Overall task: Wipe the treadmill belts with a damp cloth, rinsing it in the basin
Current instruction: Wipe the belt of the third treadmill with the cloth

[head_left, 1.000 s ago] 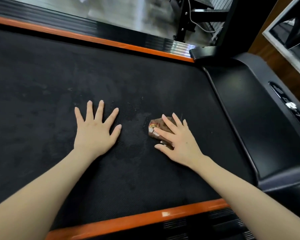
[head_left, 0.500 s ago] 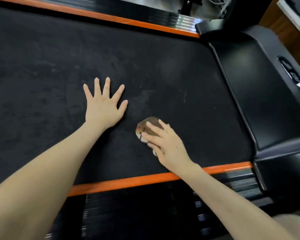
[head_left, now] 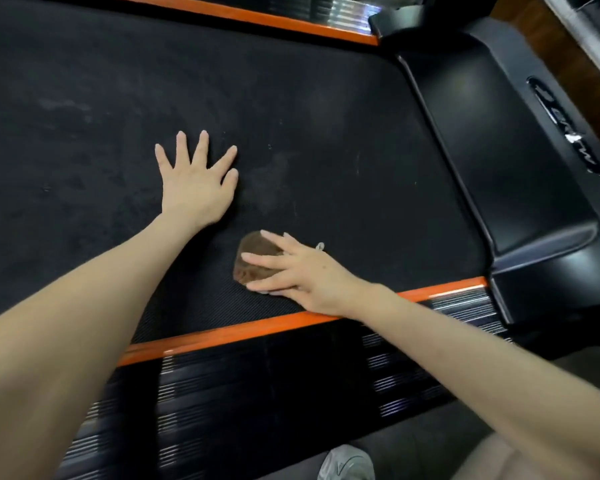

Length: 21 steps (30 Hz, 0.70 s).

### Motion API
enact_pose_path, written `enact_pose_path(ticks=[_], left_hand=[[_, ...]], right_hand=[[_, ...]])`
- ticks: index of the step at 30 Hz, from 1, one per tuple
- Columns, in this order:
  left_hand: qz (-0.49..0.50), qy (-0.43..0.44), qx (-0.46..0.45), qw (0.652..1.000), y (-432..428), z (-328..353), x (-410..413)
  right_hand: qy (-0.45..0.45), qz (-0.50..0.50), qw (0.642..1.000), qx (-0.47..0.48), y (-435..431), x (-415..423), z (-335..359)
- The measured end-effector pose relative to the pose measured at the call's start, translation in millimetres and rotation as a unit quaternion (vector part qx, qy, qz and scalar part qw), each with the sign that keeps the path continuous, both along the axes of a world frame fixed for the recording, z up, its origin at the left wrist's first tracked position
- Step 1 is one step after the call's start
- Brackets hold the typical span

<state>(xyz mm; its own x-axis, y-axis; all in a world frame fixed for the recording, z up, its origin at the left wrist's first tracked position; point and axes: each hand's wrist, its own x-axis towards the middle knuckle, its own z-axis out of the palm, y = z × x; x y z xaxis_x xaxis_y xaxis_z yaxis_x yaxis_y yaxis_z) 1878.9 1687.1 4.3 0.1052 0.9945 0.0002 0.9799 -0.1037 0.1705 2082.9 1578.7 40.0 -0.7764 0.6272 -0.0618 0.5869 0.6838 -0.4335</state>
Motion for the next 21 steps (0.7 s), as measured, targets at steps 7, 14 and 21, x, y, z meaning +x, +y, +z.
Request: enact_pose_path(ticks=[7, 14, 21], left_hand=[[-0.016, 0.014, 0.015, 1.0, -6, -3, -3], [-0.012, 0.02, 0.024, 0.999, -4, -4, -2], [-0.013, 0.015, -0.001, 1.0, -5, 4, -2]], right_hand=[[-0.067, -0.064, 0.996, -0.009, -6, 119, 19], [0.026, -0.042, 0.998, 0.025, -1, -3, -7], [-0.059, 0.006, 0.993, 0.103, 4, 25, -2]])
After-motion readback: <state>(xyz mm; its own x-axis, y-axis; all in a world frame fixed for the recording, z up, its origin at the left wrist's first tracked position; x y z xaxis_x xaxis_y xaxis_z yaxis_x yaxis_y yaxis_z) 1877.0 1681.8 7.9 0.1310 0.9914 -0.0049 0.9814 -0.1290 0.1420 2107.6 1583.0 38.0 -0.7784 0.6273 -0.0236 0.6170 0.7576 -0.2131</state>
